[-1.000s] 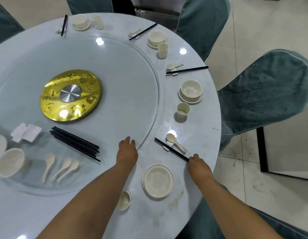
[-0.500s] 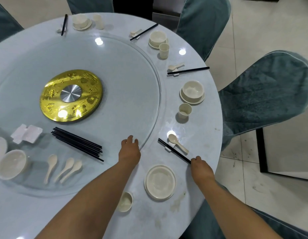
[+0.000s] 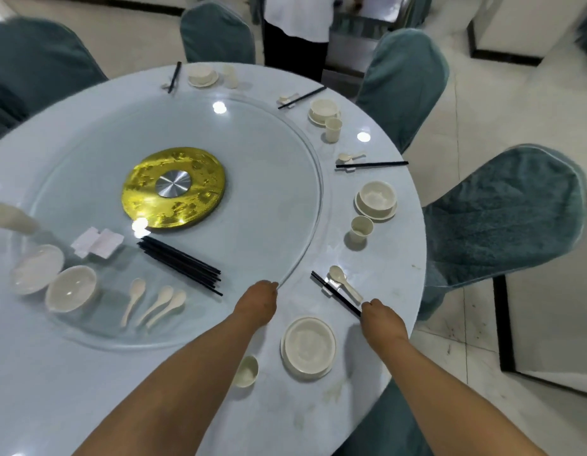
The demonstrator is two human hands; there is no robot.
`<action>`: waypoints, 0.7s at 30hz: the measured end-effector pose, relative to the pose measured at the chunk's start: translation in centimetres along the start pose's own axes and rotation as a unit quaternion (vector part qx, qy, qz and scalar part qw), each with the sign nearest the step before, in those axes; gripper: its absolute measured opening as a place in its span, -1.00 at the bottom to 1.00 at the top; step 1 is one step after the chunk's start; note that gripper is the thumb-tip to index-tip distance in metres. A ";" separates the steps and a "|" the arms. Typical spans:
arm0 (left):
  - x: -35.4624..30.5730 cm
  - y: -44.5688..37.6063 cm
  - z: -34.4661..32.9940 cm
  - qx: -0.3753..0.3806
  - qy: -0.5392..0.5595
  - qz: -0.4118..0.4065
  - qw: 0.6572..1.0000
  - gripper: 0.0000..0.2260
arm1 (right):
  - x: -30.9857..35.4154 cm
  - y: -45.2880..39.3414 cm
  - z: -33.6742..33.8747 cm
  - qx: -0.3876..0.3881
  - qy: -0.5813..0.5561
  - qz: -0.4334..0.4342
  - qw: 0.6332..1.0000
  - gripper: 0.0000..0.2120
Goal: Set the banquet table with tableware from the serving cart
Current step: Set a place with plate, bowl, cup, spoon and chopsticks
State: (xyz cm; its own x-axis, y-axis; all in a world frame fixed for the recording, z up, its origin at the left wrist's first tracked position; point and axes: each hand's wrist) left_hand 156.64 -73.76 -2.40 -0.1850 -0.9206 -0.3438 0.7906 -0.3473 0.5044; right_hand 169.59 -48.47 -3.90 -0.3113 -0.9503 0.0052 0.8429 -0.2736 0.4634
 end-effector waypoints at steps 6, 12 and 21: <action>2.2 6.8 1.3 -0.048 0.041 0.053 0.997 -0.64 | 3.4 3.0 2.6 -0.034 0.003 0.030 0.999 -0.75; 6.1 14.3 1.2 -0.087 0.049 0.071 0.992 -0.74 | 6.1 8.1 2.5 -0.032 0.053 0.096 0.993 -0.72; 14.9 29.7 -5.7 -0.106 0.146 0.120 0.976 -0.67 | 12.4 19.7 -3.8 -0.039 -0.003 0.083 0.996 -0.86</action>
State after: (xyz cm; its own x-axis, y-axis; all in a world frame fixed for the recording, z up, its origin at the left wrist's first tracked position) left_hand 180.75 -96.73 2.96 0.1706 -0.8698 -0.4630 0.8991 -0.0548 0.4343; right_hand 183.98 -66.22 1.91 -0.1664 -0.9827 0.0817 0.9145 -0.1228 0.3855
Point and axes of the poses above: each hand's wrist, its own y-axis away from the middle knuckle, its own z-axis out of the back of the hand, x = y × z, and after that the axes turned 1 degree about z, right-handed
